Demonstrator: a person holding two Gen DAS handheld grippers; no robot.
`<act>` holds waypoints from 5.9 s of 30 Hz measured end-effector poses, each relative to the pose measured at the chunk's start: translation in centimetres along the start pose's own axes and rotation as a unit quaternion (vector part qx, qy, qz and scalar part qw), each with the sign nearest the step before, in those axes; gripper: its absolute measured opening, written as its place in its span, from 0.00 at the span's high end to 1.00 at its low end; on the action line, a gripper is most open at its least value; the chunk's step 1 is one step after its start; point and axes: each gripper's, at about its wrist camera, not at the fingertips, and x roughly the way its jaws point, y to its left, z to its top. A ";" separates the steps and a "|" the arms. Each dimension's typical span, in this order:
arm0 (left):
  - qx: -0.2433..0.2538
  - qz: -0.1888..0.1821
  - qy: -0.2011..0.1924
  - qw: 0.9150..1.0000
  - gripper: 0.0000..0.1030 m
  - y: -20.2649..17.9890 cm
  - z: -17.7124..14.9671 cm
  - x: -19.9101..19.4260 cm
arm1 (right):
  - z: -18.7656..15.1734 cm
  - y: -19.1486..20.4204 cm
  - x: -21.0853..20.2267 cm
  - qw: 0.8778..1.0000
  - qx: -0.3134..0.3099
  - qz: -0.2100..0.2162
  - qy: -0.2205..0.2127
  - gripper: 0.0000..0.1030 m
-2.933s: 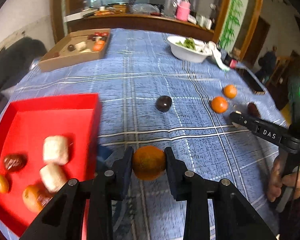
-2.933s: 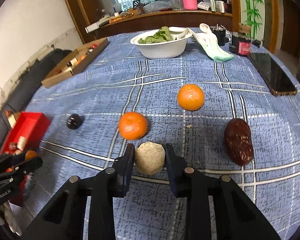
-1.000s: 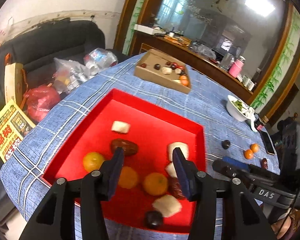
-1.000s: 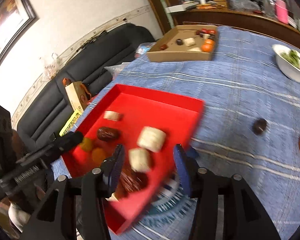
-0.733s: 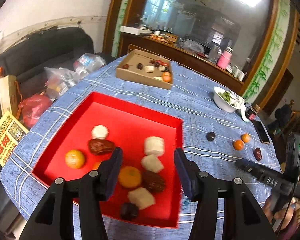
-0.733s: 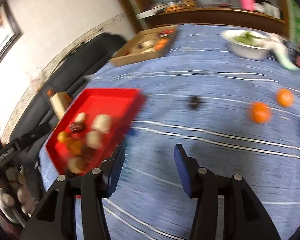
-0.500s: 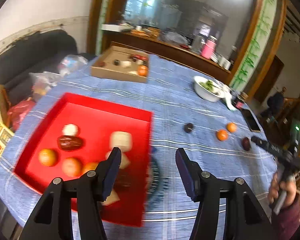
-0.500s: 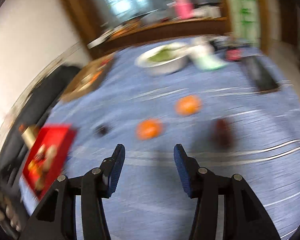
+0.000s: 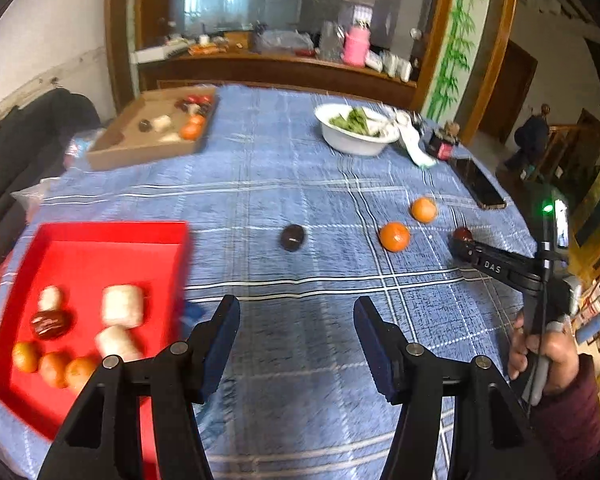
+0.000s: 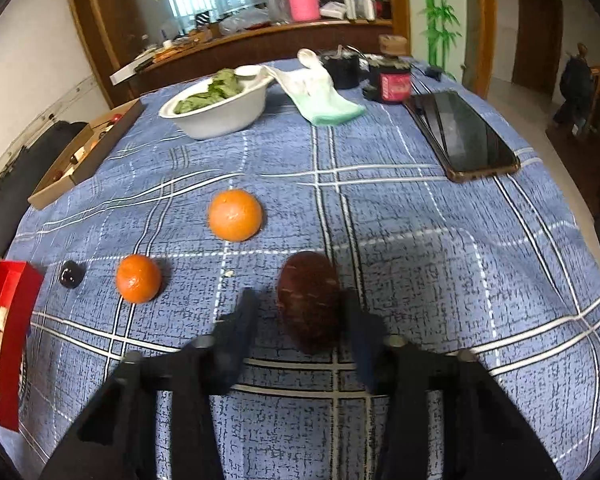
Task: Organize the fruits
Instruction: 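Grasp a large red date with the right tool while the left tool grasps a tangerine, then carry date and tangerine over the red tray and open both tools, then grasp a tangerine with the right tool while the left tool grasps a dark plum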
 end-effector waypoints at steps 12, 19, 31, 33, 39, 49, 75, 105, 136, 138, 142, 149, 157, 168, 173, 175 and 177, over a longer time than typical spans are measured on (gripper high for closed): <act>0.057 -0.034 0.026 0.997 0.40 -7.3 4.1 11.1 | 0.0 -0.5 -1.4 1.000 0.021 0.019 -0.010 0.70; 0.127 -0.029 0.035 0.991 0.33 -11.0 4.3 14.6 | 0.2 -2.3 -0.5 0.995 0.081 0.057 0.018 0.70; 0.110 -0.078 0.017 0.991 0.71 -11.3 3.7 12.7 | 0.3 -2.2 -0.3 0.995 0.080 0.055 0.019 0.70; 0.096 -0.080 0.003 0.992 0.71 -10.6 3.7 11.4 | 0.3 -2.3 -0.5 0.995 0.082 0.057 0.012 0.70; 0.061 -0.068 -0.027 0.995 0.70 -7.8 2.8 7.5 | 0.7 -2.7 -2.3 0.989 0.092 0.113 -0.025 0.70; -0.008 -0.058 -0.049 0.997 0.70 -2.6 1.4 2.5 | 0.3 -3.5 -2.5 0.978 0.113 0.172 -0.027 0.70; -0.196 0.098 -0.056 0.974 0.69 24.6 -6.3 -4.1 | 0.7 26.8 -4.8 0.952 -0.123 0.273 0.061 0.69; -0.144 0.125 -0.091 0.977 0.43 20.0 -6.1 -6.2 | -3.1 33.9 -4.7 0.951 -0.177 0.248 0.045 0.58; 0.028 0.167 -0.043 0.985 0.37 4.0 -4.4 -4.1 | -4.3 9.3 -8.3 0.987 -0.029 0.156 -0.018 0.54; 0.021 0.146 -0.041 0.988 0.37 4.2 -4.3 -4.2 | -3.7 7.6 -8.4 0.990 -0.020 0.137 -0.025 0.54; -0.006 0.092 -0.052 0.994 0.37 5.3 -3.1 -5.2 | 0.3 2.3 -9.5 0.993 0.031 0.094 -0.063 0.54; -0.007 0.066 -0.056 0.996 0.36 4.8 -2.3 -4.7 | 4.5 -0.2 -4.3 0.997 0.044 0.059 -0.035 0.54; -0.018 0.070 -0.036 0.997 0.36 5.5 -2.0 -2.6 | 4.6 2.7 3.5 0.999 0.020 0.042 0.001 0.54; -0.005 0.038 0.004 0.999 0.37 2.4 1.6 4.2 | 4.5 4.0 4.4 0.999 0.002 0.040 0.011 0.68; 0.032 0.047 0.021 0.998 0.37 0.0 3.8 9.0 | 2.7 3.0 0.2 0.995 0.039 0.087 0.012 0.68; 0.040 0.056 0.030 0.997 0.37 -0.4 4.3 11.0 | 1.6 2.9 -1.0 0.994 0.044 0.100 0.006 0.68; 0.045 0.064 0.039 0.996 0.37 -0.4 4.3 12.3 | 0.5 3.0 -1.8 0.994 0.036 0.098 -0.006 0.68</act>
